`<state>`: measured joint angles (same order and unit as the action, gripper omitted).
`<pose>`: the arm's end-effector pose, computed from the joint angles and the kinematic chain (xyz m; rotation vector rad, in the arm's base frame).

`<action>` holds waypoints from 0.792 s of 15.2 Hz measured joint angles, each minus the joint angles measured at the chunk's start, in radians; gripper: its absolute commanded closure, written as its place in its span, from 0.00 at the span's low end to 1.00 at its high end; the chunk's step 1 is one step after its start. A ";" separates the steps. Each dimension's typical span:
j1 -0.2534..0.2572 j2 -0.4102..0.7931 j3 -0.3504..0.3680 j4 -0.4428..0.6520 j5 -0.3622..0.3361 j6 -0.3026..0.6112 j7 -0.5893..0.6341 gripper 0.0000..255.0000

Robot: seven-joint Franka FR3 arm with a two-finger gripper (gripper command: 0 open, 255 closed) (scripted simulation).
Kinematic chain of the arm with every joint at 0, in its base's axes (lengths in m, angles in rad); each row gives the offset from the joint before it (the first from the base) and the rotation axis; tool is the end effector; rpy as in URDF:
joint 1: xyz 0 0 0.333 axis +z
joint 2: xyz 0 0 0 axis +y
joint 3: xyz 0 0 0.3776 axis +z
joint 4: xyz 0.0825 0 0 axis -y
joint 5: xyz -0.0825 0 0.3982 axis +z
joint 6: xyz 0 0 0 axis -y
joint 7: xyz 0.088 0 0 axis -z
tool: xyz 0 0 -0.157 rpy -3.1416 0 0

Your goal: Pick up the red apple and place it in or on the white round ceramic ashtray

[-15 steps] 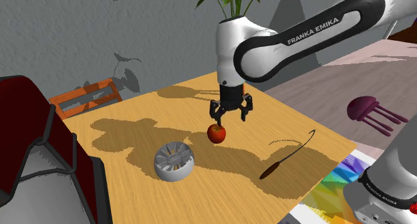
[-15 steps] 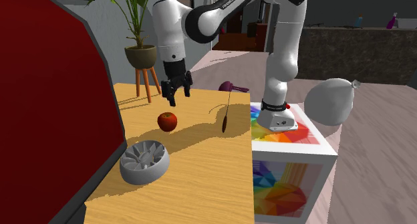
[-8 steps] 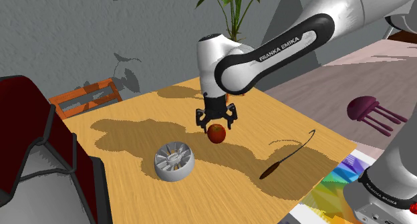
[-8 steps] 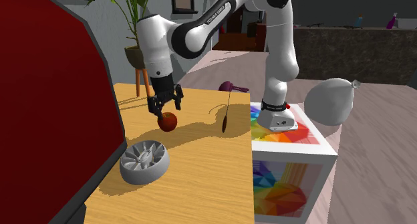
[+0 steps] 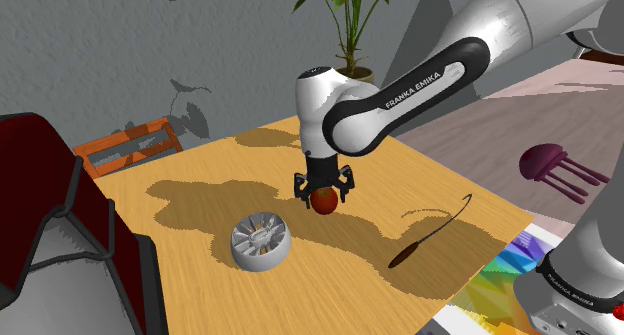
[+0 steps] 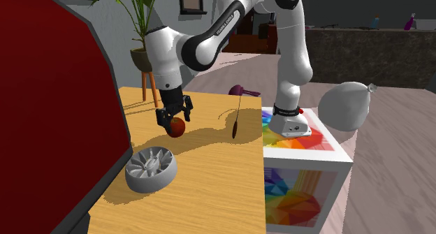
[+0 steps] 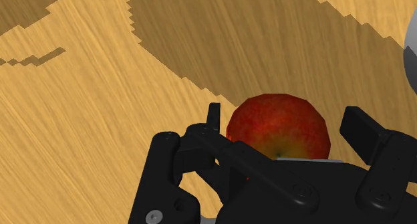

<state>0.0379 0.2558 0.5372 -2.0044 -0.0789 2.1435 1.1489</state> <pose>0.5160 0.3147 0.3419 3.0090 -0.8287 -0.1576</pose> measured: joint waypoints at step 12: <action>0.000 -0.001 0.001 0.001 0.000 0.000 0.000 1.00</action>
<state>0.0383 0.2548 0.5378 -2.0038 -0.0787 2.1436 1.1489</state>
